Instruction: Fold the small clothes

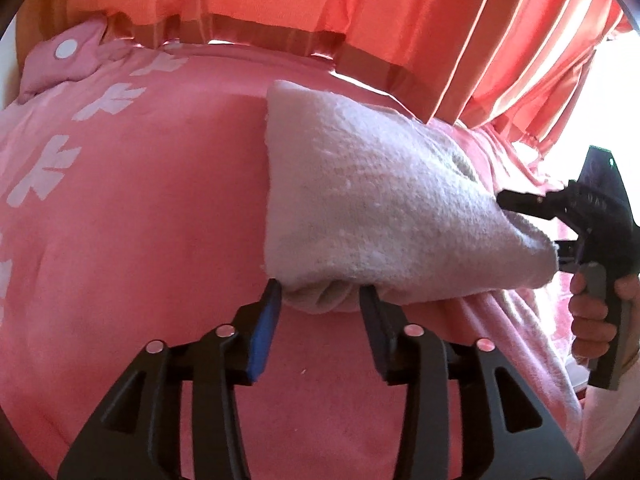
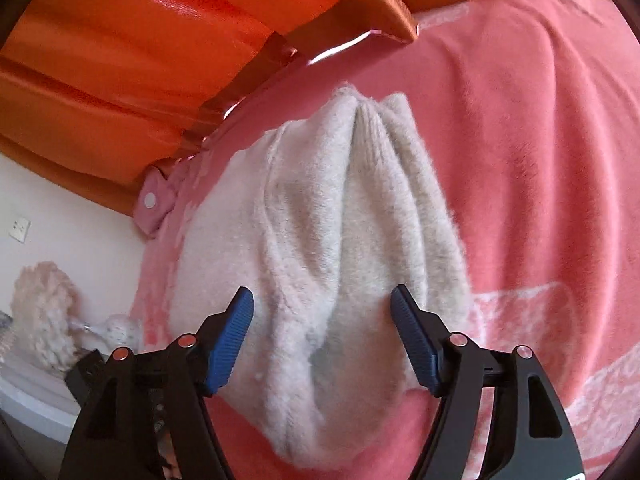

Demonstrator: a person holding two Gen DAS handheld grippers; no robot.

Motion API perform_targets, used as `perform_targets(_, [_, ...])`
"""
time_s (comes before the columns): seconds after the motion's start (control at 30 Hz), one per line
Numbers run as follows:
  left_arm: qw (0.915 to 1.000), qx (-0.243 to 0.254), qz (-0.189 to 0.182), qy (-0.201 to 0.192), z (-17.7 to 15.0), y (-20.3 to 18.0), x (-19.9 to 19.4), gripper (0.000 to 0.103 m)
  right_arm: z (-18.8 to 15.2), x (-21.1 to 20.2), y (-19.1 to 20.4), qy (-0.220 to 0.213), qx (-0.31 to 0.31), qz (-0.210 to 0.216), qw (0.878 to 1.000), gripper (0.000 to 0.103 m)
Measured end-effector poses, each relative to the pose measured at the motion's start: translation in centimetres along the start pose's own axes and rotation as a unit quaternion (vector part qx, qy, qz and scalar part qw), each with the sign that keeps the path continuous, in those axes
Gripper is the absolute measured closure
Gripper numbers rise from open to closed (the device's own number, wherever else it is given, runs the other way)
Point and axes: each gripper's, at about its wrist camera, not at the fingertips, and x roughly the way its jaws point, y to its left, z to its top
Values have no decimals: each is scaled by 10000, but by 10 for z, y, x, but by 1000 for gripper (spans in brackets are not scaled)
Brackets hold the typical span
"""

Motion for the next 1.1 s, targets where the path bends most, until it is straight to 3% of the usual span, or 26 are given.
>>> perform_targets(0.03, [10000,13,38,-13,1,-1,2,61,1,5,4,53,-64,-51,10000,33])
perform_targets(0.07, [10000,-19,58,-5,2,-1,6,62,3,11,12,50,-203,-215,9995,45])
perform_targets(0.1, [9999,-81,82,26,4,1,10,63,6,15,21,15,-348,-332,9988,83])
perform_targets(0.13, [9998,-182,89,84,5,4,13,69,10,17,29,17,-428,-333,9985,86])
perform_targets(0.2, [9995,-307,45,84,9,7,10,80,21,-8,54,-435,-657,-92,9968,89])
perform_targets(0.23, [9995,-316,21,32,10,8,5,82,24,-34,76,-844,-1008,62,9913,89])
perform_targets(0.33, [9999,-157,42,-15,10,4,0,85,24,-75,98,-1401,-1513,509,9772,93])
perform_targets(0.37, [9999,-104,75,42,10,2,4,85,24,-73,94,-1402,-1573,424,9766,93])
perform_targets(0.47, [9995,-101,257,169,5,2,18,85,32,0,41,-506,-1396,-941,9844,93])
perform_targets(0.5, [9994,-115,238,211,4,3,21,85,31,23,17,-134,-1172,-1121,9867,93])
perform_targets(0.53, [9993,-133,231,247,2,4,23,85,30,28,4,-90,-959,-956,9907,93])
perform_targets(0.6, [9992,-94,254,289,-1,4,22,85,31,6,3,-324,-703,-583,9953,91])
perform_targets(0.67, [9992,-62,163,360,-1,4,16,85,30,-20,17,-656,-838,-691,9919,91])
perform_targets(0.73, [9995,-19,48,317,-1,3,0,85,24,-51,32,-1082,-982,-1085,9833,88])
perform_targets(0.83, [9998,134,-59,110,2,-2,-29,83,17,-76,56,-1328,-1199,-877,9799,83])
perform_targets(0.97, [9995,207,100,-196,11,-9,-54,72,-6,-57,102,-984,-1746,-541,9782,83])
perform_targets(1.1, [9990,189,307,-266,17,-15,-55,69,-32,54,90,713,-1709,-1127,9762,85])
